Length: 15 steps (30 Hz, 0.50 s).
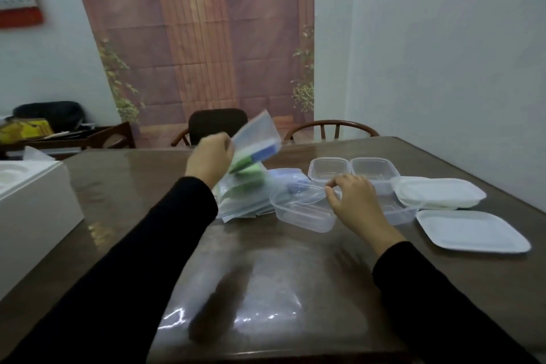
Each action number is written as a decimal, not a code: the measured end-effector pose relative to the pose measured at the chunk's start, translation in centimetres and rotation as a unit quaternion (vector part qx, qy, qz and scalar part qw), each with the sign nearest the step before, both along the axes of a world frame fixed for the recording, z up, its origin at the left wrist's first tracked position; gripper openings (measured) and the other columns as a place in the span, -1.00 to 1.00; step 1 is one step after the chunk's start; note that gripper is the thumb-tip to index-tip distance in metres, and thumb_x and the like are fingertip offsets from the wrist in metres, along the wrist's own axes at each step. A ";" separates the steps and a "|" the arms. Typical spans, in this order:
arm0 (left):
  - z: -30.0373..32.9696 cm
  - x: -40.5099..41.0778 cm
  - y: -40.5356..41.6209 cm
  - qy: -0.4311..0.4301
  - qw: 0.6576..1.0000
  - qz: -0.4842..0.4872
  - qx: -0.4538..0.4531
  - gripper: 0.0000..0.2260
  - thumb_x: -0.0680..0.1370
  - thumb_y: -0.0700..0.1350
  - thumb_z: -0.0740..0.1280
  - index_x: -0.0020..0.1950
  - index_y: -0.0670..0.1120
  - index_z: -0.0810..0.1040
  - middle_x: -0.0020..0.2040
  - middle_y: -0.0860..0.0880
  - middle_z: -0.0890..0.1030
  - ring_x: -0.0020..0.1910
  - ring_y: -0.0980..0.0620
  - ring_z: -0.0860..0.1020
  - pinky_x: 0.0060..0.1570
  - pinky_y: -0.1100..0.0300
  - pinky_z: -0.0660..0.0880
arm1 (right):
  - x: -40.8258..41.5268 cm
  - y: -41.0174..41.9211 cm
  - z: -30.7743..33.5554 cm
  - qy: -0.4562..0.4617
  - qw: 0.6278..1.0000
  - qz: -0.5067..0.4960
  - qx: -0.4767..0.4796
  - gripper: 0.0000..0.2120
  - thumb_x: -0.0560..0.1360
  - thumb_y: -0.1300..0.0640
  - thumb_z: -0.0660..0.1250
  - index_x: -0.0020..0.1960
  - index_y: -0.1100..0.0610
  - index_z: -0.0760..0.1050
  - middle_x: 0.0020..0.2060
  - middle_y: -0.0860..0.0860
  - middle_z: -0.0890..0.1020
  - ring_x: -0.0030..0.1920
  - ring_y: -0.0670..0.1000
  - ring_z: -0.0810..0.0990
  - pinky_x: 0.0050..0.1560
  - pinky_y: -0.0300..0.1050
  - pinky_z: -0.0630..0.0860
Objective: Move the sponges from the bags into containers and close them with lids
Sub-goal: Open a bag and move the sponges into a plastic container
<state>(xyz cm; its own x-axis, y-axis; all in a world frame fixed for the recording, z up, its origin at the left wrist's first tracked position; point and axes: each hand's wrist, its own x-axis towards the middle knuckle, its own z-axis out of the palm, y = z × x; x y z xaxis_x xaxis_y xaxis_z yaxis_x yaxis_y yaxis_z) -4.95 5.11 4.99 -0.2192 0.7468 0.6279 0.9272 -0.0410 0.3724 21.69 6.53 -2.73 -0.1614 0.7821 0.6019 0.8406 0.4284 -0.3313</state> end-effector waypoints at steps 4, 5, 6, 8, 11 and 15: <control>4.5 -2.5 -1.6 -0.078 0.994 0.030 0.073 -0.82 0.53 -0.18 0.23 -0.13 -0.27 0.55 -0.15 -0.28 0.59 -0.14 -0.19 0.53 -0.17 0.10 0.34 | -0.1 0.0 0.7 -0.006 1.000 0.004 0.003 -0.78 0.54 0.05 0.22 0.02 0.12 0.58 0.00 0.04 0.63 0.04 0.07 0.51 0.16 -0.07 0.33; 5.2 -3.1 -2.4 -0.092 0.991 0.040 0.089 -0.80 0.53 -0.16 0.23 -0.13 -0.27 0.55 -0.17 -0.28 0.57 -0.16 -0.18 0.52 -0.19 0.10 0.33 | -0.2 -0.1 0.9 -0.006 1.000 0.009 0.002 -0.78 0.54 0.05 0.22 0.03 0.12 0.58 0.01 0.04 0.63 0.05 0.08 0.51 0.16 -0.06 0.33; 5.7 -3.5 -3.6 -0.099 0.988 0.049 0.109 -0.79 0.54 -0.14 0.23 -0.14 -0.27 0.55 -0.21 -0.26 0.55 -0.19 -0.16 0.51 -0.22 0.12 0.30 | -0.3 -0.2 1.0 -0.007 1.000 0.014 0.001 -0.77 0.54 0.05 0.22 0.03 0.12 0.58 0.02 0.04 0.62 0.06 0.08 0.50 0.17 -0.06 0.33; 6.0 -3.8 -6.4 -0.108 0.982 0.059 0.143 -0.77 0.55 -0.11 0.21 -0.13 -0.26 0.55 -0.25 -0.22 0.53 -0.22 -0.14 0.50 -0.26 0.16 0.28 | -0.6 -0.7 1.4 -0.010 0.999 0.031 0.004 -0.78 0.55 0.04 0.21 0.03 0.12 0.58 0.01 0.02 0.62 0.06 0.05 0.49 0.18 -0.07 0.31; 5.8 -3.6 -10.9 -0.091 0.978 0.097 0.163 -0.75 0.56 -0.09 0.20 -0.10 -0.23 0.57 -0.26 -0.18 0.52 -0.24 -0.10 0.46 -0.24 0.12 0.29 | -1.5 -1.7 2.0 -0.003 0.997 0.079 -0.005 -0.79 0.56 0.05 0.22 0.03 0.10 0.58 0.02 -0.02 0.60 0.08 0.01 0.48 0.22 -0.09 0.29; 4.7 -1.2 -13.7 -0.041 0.990 0.107 0.078 -0.80 0.56 -0.07 0.20 -0.17 -0.14 0.50 -0.33 -0.07 0.48 -0.36 -0.04 0.43 -0.37 0.14 0.27 | -2.9 -4.2 2.7 0.058 0.979 0.191 -0.044 -0.83 0.56 0.10 0.25 0.00 0.10 0.59 -0.07 -0.05 0.63 -0.03 -0.09 0.52 -0.04 -0.38 0.35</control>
